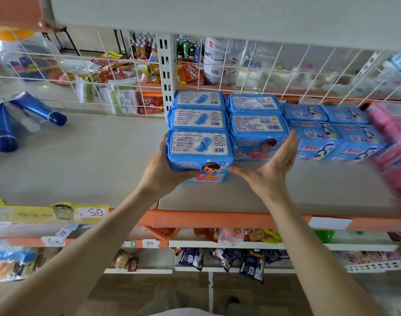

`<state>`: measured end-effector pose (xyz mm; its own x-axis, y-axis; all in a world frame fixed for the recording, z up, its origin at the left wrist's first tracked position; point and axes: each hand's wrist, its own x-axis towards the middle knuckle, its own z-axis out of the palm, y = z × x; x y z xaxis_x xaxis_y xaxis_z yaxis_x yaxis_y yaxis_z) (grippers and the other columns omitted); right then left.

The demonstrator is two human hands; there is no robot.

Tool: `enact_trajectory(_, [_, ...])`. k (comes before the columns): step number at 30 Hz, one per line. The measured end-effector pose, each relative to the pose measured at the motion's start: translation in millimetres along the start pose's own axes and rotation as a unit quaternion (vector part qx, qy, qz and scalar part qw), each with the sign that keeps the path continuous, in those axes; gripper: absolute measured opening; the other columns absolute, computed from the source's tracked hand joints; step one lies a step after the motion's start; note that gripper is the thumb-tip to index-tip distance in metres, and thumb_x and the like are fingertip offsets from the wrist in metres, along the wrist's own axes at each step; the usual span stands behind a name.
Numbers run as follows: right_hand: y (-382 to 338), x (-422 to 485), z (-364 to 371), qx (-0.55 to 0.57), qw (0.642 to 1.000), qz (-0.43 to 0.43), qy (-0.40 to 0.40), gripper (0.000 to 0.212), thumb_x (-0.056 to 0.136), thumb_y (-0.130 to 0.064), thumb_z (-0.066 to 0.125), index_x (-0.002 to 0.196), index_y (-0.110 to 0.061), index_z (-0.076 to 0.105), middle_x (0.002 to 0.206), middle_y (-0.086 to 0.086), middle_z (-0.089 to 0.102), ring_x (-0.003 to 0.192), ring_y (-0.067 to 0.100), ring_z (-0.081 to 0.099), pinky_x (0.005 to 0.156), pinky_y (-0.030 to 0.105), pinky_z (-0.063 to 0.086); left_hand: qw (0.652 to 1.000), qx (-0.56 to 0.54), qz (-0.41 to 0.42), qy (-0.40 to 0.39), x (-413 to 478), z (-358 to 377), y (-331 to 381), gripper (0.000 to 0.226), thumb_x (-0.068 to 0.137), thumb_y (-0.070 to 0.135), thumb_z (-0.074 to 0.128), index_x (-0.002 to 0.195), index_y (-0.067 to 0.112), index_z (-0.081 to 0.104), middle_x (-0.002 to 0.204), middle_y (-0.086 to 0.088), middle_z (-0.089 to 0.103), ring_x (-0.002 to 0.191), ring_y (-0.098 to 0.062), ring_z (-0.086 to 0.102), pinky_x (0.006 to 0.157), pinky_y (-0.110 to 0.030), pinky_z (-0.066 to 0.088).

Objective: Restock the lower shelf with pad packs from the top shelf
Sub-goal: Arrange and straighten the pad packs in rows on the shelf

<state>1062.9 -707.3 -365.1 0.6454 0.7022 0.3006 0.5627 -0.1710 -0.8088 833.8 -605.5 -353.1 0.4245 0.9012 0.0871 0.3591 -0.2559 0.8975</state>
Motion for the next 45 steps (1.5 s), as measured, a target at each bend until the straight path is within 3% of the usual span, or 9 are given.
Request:
enact_trajectory(6, [13, 18, 0, -0.033, 0.996, -0.021, -0.077, 0.135, 0.053, -0.081, 0.072, 0.156, -0.034, -0.002, 0.163, 0.016, -0.015, 0.148, 0.023, -0.019, 0.114, 0.067, 0.011, 1.000, -0.003, -0.007, 0.014, 1, 2, -3, 0.093, 0.064, 0.025, 0.094, 0.140, 0.031, 0.042, 0.105, 0.031, 0.062, 0.095, 0.017, 0.060, 0.070, -0.003, 0.049])
enact_trajectory(9, [22, 24, -3, -0.095, 0.994, -0.045, -0.029, 0.106, 0.069, -0.059, 0.080, 0.153, -0.033, 0.021, 0.160, 0.018, 0.009, 0.150, 0.035, 0.006, 0.109, 0.069, 0.029, 1.000, -0.002, -0.006, 0.016, 1, 3, -5, 0.093, 0.064, 0.024, 0.094, 0.140, 0.030, 0.041, 0.105, 0.031, 0.062, 0.095, 0.018, 0.059, 0.071, -0.002, 0.049])
enact_trajectory(12, [23, 33, -1, -0.121, 0.989, -0.079, 0.036, 0.090, 0.067, -0.061, 0.078, 0.139, -0.028, 0.037, 0.145, 0.021, 0.032, 0.139, 0.035, 0.029, 0.099, 0.059, 0.044, 1.000, 0.005, -0.008, 0.020, 1, 3, -6, 0.094, 0.065, 0.025, 0.093, 0.141, 0.032, 0.039, 0.104, 0.032, 0.061, 0.093, 0.021, 0.059, 0.070, -0.001, 0.048])
enact_trajectory(19, [16, 41, 22, -0.146, 0.979, -0.058, 0.134, 0.078, 0.065, -0.046, 0.087, 0.123, -0.025, 0.038, 0.132, 0.022, 0.044, 0.121, 0.042, 0.047, 0.089, 0.052, 0.045, 0.999, 0.025, -0.019, 0.023, 5, 4, -7, 0.090, 0.063, 0.029, 0.094, 0.138, 0.033, 0.043, 0.107, 0.027, 0.065, 0.098, 0.012, 0.062, 0.073, -0.007, 0.052])
enact_trajectory(28, [17, 44, 17, -0.127, 0.985, -0.050, 0.107, 0.082, 0.062, -0.049, 0.088, 0.125, -0.018, 0.046, 0.134, 0.021, 0.043, 0.128, 0.040, 0.041, 0.092, 0.051, 0.040, 0.998, 0.026, -0.040, 0.036, 2, 6, -2, 0.087, 0.064, 0.025, 0.093, 0.129, 0.046, 0.039, 0.103, 0.032, 0.063, 0.093, 0.016, 0.061, 0.073, -0.007, 0.050])
enact_trajectory(33, [11, 42, 0, -0.151, 0.987, -0.018, 0.045, 0.086, 0.068, -0.048, 0.085, 0.138, -0.024, 0.041, 0.141, 0.018, 0.034, 0.131, 0.037, 0.038, 0.099, 0.055, 0.036, 0.997, 0.055, -0.043, 0.044, -6, 5, 4, 0.098, 0.065, 0.033, 0.092, 0.144, 0.033, 0.034, 0.110, 0.032, 0.059, 0.096, 0.014, 0.059, 0.080, -0.013, 0.052])
enact_trajectory(37, [2, 21, -15, -0.157, 0.986, -0.037, 0.029, 0.085, 0.078, -0.046, 0.079, 0.147, -0.029, 0.034, 0.152, 0.017, 0.026, 0.138, 0.036, 0.034, 0.104, 0.059, 0.033, 0.993, 0.093, -0.051, 0.047, -21, 0, 21, 0.115, 0.069, 0.050, 0.085, 0.156, 0.022, 0.016, 0.145, 0.002, 0.052, 0.128, -0.018, 0.053, 0.101, -0.044, 0.048])
enact_trajectory(41, [-12, -6, -23, -0.170, 0.984, -0.048, 0.005, 0.077, 0.084, -0.049, 0.071, 0.148, -0.031, 0.034, 0.156, 0.016, 0.022, 0.141, 0.034, 0.031, 0.106, 0.058, 0.032, 0.979, 0.186, 0.005, 0.078, -39, -7, 30, 0.103, 0.080, 0.075, 0.057, 0.157, 0.019, 0.018, 0.163, -0.001, 0.026, 0.149, -0.022, 0.026, 0.117, -0.050, 0.033])
enact_trajectory(45, [-25, -30, -29, -0.195, 0.978, -0.072, -0.020, 0.070, 0.088, -0.049, 0.067, 0.148, -0.031, 0.036, 0.160, 0.017, 0.019, 0.147, 0.037, 0.023, 0.106, 0.060, 0.031, 0.964, 0.226, 0.112, 0.088, -51, -4, 26, 0.087, 0.085, 0.072, 0.043, 0.151, 0.016, 0.033, 0.163, 0.001, 0.027, 0.152, -0.021, 0.019, 0.121, -0.048, 0.022])
